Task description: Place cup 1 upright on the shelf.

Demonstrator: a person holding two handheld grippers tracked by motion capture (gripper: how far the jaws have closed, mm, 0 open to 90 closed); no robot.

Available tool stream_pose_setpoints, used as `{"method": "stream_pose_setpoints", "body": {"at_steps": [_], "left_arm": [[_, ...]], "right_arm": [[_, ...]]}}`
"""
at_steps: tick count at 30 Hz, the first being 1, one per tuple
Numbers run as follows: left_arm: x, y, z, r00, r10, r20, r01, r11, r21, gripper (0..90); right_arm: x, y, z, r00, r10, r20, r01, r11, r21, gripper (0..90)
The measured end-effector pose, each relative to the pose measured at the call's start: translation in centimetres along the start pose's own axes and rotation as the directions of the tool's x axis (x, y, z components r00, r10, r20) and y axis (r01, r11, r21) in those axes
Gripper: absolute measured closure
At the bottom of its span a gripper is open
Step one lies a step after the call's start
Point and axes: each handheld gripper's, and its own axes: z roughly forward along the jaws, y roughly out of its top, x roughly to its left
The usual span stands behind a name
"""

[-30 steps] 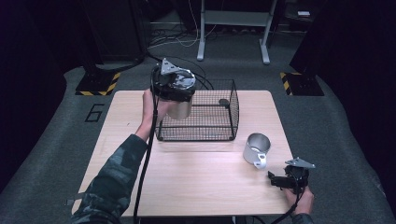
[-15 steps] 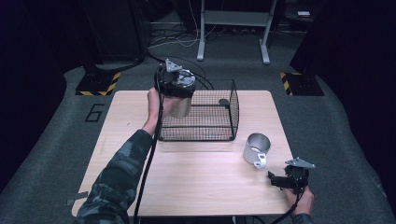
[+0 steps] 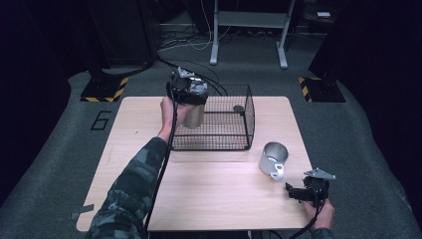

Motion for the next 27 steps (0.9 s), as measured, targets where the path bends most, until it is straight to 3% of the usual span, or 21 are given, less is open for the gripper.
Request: {"method": "stream_pose_setpoints", "body": {"at_steps": [12, 27], "left_arm": [[0.2, -1.5, 2.2, 0.9989, -0.046, -0.007, 0.046, 0.9982, 0.038, 3.6], [0.4, -2.6, 3.3, 0.9988, -0.046, -0.017, 0.047, 0.9957, 0.079, 3.6]], "right_arm": [[0.0, 0.0, 0.0, 1.0, 0.0, 0.0, 0.0, 1.0, 0.0, 0.7], [0.0, 0.0, 0.0, 1.0, 0.0, 0.0, 0.0, 1.0, 0.0, 0.7]]}}
